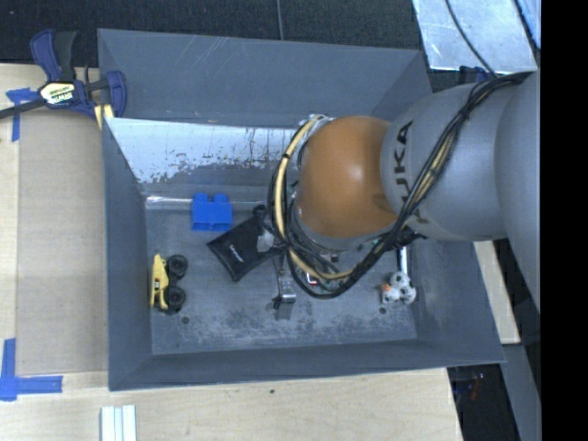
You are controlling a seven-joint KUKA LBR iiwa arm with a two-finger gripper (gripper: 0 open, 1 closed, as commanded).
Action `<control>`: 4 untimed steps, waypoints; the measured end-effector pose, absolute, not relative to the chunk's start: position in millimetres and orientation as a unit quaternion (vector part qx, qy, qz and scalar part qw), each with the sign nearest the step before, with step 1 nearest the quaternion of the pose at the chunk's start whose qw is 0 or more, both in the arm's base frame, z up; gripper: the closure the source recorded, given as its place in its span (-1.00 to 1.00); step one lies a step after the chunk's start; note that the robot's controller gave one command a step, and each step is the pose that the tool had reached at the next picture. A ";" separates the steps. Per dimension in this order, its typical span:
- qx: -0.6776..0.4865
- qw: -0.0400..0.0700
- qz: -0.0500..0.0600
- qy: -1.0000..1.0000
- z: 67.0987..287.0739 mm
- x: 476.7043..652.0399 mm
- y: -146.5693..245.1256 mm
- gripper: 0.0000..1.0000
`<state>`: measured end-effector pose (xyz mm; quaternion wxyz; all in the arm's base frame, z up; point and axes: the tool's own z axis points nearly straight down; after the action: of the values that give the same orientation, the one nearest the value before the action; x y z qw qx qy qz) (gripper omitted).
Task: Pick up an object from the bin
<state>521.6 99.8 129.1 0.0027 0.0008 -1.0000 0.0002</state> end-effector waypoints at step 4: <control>-0.056 -0.005 0.001 -0.998 185.9 585.1 49.7 -1.00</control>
Offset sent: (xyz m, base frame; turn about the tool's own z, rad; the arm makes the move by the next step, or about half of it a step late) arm 0.0211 -0.0256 0.0851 0.1520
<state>585.1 49.7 185.9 -0.0047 -0.0557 -0.9984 0.0009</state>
